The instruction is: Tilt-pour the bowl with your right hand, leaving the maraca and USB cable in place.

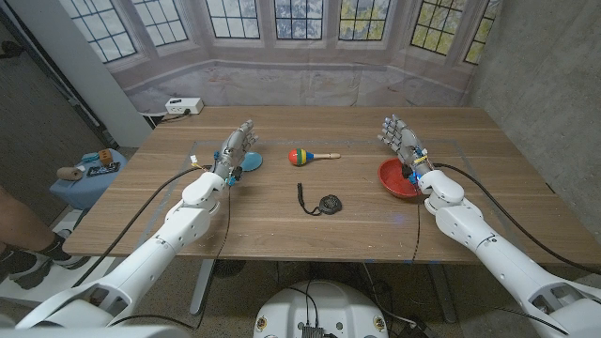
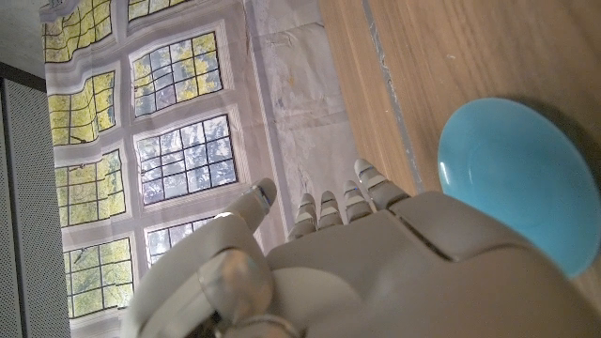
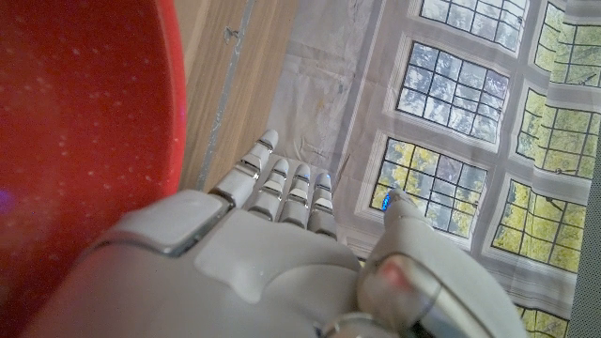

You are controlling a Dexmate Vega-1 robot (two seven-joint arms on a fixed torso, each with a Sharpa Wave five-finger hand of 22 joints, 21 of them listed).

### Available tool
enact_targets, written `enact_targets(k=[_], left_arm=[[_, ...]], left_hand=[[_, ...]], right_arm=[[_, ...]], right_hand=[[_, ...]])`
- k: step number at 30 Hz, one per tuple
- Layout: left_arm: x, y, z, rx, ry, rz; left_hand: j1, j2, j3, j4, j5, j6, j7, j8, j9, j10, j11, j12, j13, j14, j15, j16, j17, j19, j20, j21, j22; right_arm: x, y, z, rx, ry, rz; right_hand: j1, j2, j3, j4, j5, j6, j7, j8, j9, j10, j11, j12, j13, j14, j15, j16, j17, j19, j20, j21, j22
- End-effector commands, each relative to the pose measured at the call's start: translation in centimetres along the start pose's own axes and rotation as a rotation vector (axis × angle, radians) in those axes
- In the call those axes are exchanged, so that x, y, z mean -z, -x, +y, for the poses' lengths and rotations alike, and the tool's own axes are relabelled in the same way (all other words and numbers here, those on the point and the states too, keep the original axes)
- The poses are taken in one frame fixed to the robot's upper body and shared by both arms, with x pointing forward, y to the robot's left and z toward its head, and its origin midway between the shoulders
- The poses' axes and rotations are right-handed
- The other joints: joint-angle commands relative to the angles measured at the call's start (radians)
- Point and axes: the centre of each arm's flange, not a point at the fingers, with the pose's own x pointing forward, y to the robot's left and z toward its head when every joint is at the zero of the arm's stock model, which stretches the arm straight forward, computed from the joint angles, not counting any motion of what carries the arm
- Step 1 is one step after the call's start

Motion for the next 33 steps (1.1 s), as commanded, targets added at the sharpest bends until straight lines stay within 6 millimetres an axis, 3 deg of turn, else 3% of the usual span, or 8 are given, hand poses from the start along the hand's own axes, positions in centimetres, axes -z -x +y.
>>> enact_targets(k=[1,12,21,33], left_arm=[[-0.4,2.0,-0.7,0.008,-0.013,-0.001],[-1.0,2.8,-0.6,0.011,-0.025,-0.005],[-1.0,1.9,-0.6,0.022,-0.029,-0.01],[-1.2,1.3,-0.7,0.034,-0.035,-0.017]], left_hand=[[-0.203,-0.195,0.01,-0.003,0.005,0.002,0.005,0.005,0.002,0.004,0.007,0.004,0.002,0.001,0.008,0.003,0.003,0.007,0.001,0.005,0.001],[-0.197,-0.195,0.013,-0.011,0.005,0.006,0.004,0.004,0.002,0.006,0.007,0.004,0.002,0.004,0.006,0.002,0.002,0.009,0.003,0.004,0.001],[-0.19,-0.195,0.016,-0.019,0.006,0.01,0.004,0.003,0.002,0.007,0.007,0.003,0.002,0.007,0.008,0.001,0.002,0.01,0.002,0.003,0.001],[-0.183,-0.194,0.018,-0.028,0.006,0.015,0.001,0.003,0.002,0.008,0.008,0.002,0.002,0.008,0.007,0.0,0.002,0.011,0.004,0.002,0.001]], right_arm=[[0.1,2.0,1.0,-0.002,-0.012,-0.022],[-1.6,2.4,1.0,-0.013,0.028,-0.051],[-3.2,2.4,0.7,-0.023,0.079,-0.06],[-4.7,3.9,-0.1,-0.018,0.162,-0.014]], right_hand=[[0.019,-0.001,0.011,-0.009,0.005,0.009,0.003,0.005,0.005,0.01,0.004,0.006,0.004,0.011,-0.034,0.006,0.0,0.009,-0.017,0.004,0.004],[0.036,0.0,0.021,-0.026,0.004,0.012,0.004,0.006,0.005,0.009,0.004,0.006,0.004,0.012,-0.033,0.005,-0.006,0.009,-0.016,0.004,0.004],[0.047,0.002,0.027,-0.036,0.003,0.013,0.004,0.007,0.005,0.009,0.002,0.007,0.004,0.01,-0.033,0.005,-0.008,0.007,-0.016,0.004,0.004],[0.066,0.001,0.034,-0.056,0.0,0.014,0.007,0.008,0.005,0.008,0.003,0.007,0.004,0.01,-0.03,0.005,-0.011,0.008,-0.011,0.005,0.004]])
